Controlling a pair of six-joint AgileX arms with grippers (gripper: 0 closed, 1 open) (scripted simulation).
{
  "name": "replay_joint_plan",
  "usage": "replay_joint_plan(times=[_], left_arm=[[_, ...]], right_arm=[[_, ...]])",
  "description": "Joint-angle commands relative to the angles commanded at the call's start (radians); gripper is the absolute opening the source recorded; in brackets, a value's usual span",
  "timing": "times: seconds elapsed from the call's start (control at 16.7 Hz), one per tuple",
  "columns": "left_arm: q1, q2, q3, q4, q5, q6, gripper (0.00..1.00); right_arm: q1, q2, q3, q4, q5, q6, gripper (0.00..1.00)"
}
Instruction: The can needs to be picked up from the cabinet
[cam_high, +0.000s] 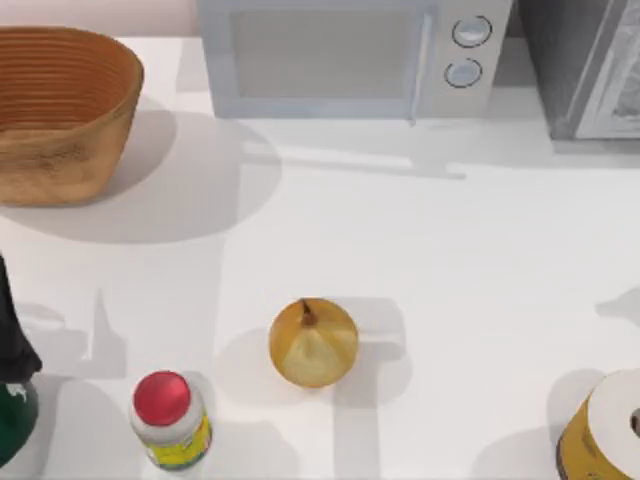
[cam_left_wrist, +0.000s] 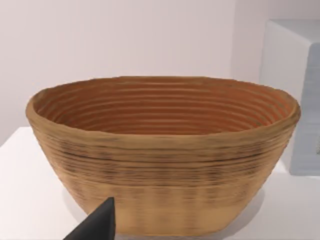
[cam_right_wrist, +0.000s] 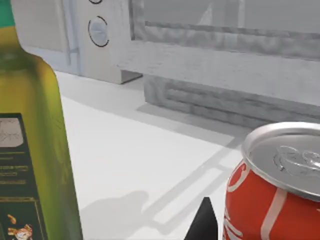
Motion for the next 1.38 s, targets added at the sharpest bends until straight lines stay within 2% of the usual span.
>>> replay_joint_plan(times=[0.3, 0.54, 1.32, 1.38], left_arm=[[0.0, 0.0, 0.0, 0.0, 0.0, 0.0, 1.0], [0.0, 0.0, 0.0, 0.0, 0.0, 0.0, 1.0], [0.0, 0.0, 0.0, 0.0, 0.0, 0.0, 1.0], [0.0, 0.0, 0.0, 0.0, 0.0, 0.0, 1.0]], right_arm=[[0.056, -0.032, -0.081, 0.006, -0.037, -0.084, 0.0], [0.062, -0.035, -0.089, 0.007, -0.041, -0.093, 0.0], [0.062, -0.035, -0.089, 0.007, -0.041, -0.093, 0.98], [0.062, -0.035, -0.089, 0.007, -0.041, -0.093, 1.0]])
